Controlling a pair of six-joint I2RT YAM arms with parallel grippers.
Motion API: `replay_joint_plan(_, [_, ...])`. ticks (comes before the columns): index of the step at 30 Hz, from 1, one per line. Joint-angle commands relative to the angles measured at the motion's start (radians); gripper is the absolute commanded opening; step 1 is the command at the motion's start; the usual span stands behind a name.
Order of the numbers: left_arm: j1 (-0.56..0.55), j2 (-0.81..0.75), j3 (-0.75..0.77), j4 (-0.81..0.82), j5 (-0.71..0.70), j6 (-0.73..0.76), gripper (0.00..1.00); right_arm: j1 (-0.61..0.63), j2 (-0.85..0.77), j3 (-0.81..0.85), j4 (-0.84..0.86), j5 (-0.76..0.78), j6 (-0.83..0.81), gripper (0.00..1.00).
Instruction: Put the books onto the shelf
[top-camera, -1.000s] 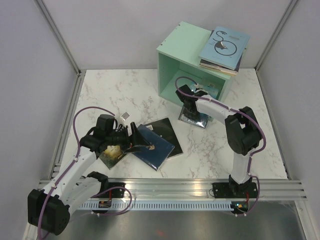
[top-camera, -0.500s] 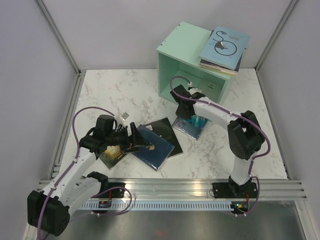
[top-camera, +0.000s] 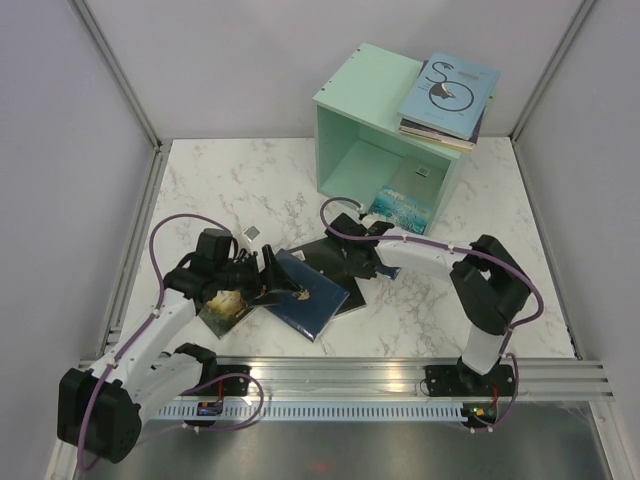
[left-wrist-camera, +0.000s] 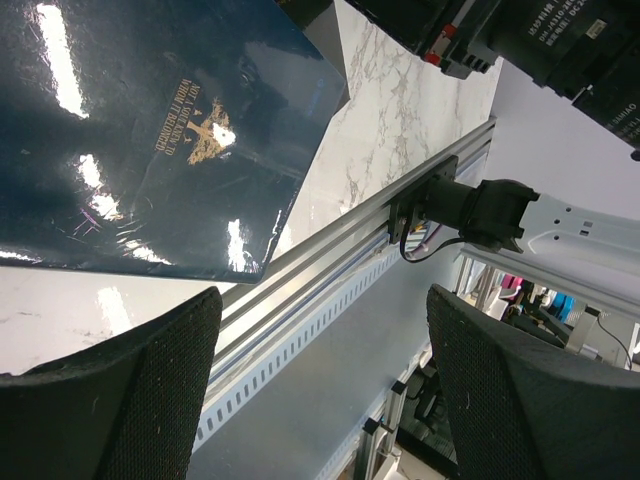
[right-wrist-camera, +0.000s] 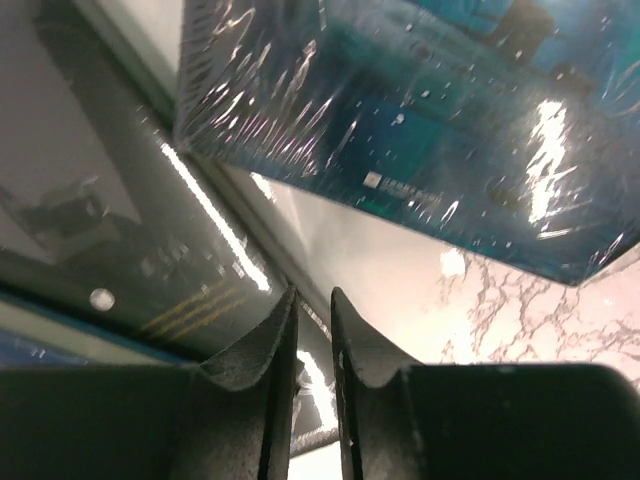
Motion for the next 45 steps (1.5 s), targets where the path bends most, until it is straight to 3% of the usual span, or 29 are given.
replay_joint_plan(1, [-0.001, -0.003, 0.0, 0.026, 0.0, 0.004, 0.85, -0.006, 0.039, 0.008, 0.02, 0.065, 0.003, 0.23])
replay_joint_plan(16, [0.001, -0.111, -0.057, -0.048, -0.036, -0.029, 0.84, -0.076, 0.174, -0.004, 0.06, 0.142, 0.049, 0.22])
replay_joint_plan(21, [0.001, -0.162, -0.092, -0.069, -0.047, -0.044, 0.84, -0.315, 0.177, 0.06, 0.049, 0.2, -0.054, 0.21])
replay_joint_plan(26, [0.001, -0.187, -0.115, -0.078, -0.055, -0.056, 0.84, -0.429, 0.225, 0.243, 0.02, 0.228, -0.166, 0.21])
replay_joint_plan(31, [0.001, -0.187, -0.119, -0.078, -0.056, -0.061, 0.84, -0.443, 0.266, 0.425, -0.005, 0.203, -0.244, 0.21])
replay_joint_plan(45, [0.001, -0.19, -0.106, -0.077, -0.066, -0.061, 0.84, -0.461, 0.208, 0.466, -0.043, 0.171, -0.185, 0.22])
